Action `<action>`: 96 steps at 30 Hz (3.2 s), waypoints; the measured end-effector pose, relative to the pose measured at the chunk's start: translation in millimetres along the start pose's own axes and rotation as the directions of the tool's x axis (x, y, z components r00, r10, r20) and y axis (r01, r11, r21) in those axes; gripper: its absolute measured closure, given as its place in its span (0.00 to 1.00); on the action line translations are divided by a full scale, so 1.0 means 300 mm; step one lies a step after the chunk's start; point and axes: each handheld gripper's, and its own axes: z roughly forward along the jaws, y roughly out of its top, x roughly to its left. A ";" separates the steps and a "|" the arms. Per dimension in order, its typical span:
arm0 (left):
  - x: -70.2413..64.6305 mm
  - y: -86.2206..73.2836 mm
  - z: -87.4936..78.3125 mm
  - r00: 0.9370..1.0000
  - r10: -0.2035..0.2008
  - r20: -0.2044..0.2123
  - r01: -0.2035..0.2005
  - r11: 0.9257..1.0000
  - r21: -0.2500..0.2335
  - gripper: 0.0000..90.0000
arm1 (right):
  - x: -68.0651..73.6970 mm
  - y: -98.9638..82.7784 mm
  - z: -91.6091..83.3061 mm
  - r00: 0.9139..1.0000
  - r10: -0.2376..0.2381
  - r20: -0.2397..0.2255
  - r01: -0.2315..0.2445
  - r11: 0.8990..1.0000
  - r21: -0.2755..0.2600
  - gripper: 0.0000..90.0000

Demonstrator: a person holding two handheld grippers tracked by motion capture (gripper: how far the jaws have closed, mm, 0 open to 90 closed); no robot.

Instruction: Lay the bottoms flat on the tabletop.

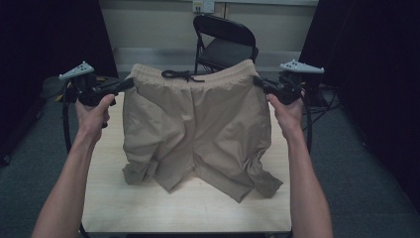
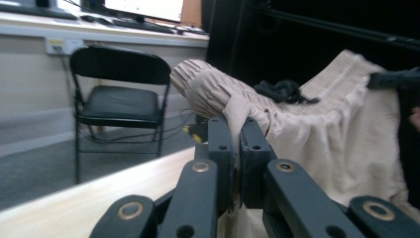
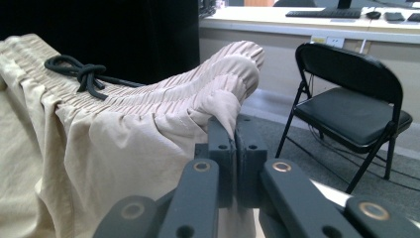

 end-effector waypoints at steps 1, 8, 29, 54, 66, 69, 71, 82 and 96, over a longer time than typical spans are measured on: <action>0.011 0.004 0.016 1.000 0.001 -0.011 -0.001 1.000 0.004 0.96 | -0.007 0.011 0.013 1.000 0.007 0.007 -0.007 1.000 -0.004 0.98; 0.057 -0.060 0.104 0.994 -0.044 -0.097 0.052 0.995 0.080 0.71 | -0.062 -0.055 0.143 0.989 0.076 0.124 -0.088 0.992 0.095 0.63; -0.039 -0.363 0.014 0.998 -0.036 0.055 0.023 0.977 0.213 0.66 | 0.182 -0.392 0.162 0.992 0.070 -0.108 -0.048 0.980 0.193 0.39; -0.083 -0.765 -0.074 1.000 -0.025 0.016 0.014 0.883 0.468 0.42 | 0.678 -0.777 0.351 0.892 0.056 -0.448 0.127 0.921 0.368 0.45; -0.047 -0.753 -0.111 0.993 -0.116 0.010 0.104 0.920 0.378 0.93 | 0.717 -0.810 0.397 0.915 -0.056 -0.399 0.220 0.900 0.377 0.52; -0.050 -0.712 -0.139 0.993 -0.113 0.026 0.099 0.941 0.324 0.94 | 0.706 -0.807 0.398 0.923 -0.058 -0.381 0.212 0.901 0.378 0.70; -0.045 -0.694 -0.158 0.991 -0.129 0.023 0.117 0.952 0.281 0.94 | 0.695 -0.804 0.396 0.919 -0.033 -0.394 0.198 0.900 0.388 0.83; 0.000 -0.707 -0.187 0.991 -0.129 -0.031 0.133 0.946 0.295 0.96 | 0.550 -0.679 0.346 0.918 0.110 -0.382 -0.001 0.962 0.274 0.98; 0.006 -0.760 -0.151 0.992 -0.117 -0.040 0.123 0.912 0.392 0.93 | 0.498 -0.725 0.376 0.948 0.101 -0.303 0.015 0.933 0.359 0.55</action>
